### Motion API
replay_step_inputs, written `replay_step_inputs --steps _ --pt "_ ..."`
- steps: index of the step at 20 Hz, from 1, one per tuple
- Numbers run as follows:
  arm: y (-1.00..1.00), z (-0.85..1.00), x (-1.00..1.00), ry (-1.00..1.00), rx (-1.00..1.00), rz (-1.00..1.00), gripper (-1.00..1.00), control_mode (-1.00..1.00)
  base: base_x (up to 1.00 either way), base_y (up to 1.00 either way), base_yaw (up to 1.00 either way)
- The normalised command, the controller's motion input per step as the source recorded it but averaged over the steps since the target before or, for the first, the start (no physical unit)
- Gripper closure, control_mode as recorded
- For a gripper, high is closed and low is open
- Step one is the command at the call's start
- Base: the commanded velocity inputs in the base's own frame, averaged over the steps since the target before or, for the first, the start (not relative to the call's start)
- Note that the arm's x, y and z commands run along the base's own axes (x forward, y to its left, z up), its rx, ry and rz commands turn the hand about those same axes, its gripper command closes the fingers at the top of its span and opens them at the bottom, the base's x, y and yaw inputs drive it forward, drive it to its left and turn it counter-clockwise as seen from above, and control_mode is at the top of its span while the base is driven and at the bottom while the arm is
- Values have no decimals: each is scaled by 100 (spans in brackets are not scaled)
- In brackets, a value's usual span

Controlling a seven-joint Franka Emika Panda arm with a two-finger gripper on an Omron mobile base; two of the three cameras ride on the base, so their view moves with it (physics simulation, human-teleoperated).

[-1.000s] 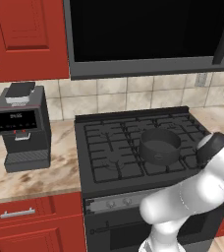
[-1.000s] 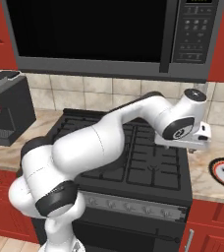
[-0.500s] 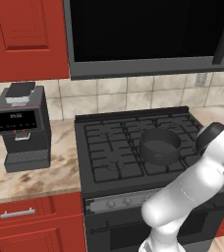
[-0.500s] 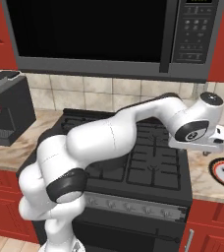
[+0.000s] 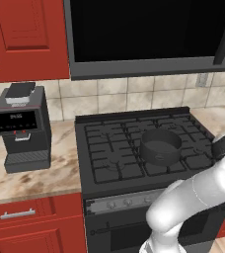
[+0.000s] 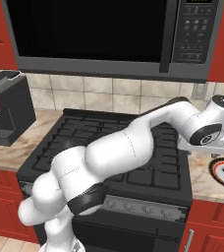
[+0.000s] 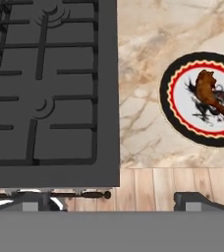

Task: Retrieve the frozen meat and place it in the pot on a burner. Then turn the burner on.

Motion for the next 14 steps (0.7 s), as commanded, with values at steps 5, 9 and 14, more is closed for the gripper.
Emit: replay_step_inputs --steps 5,9,14 --pt "-37 -21 17 2 0 0 -100 -100 0 0 0" --pt "-28 -6 22 8 0 0 -100 -100 0 0 0" --pt "-41 -9 30 10 0 0 -100 -100 0 0 0"
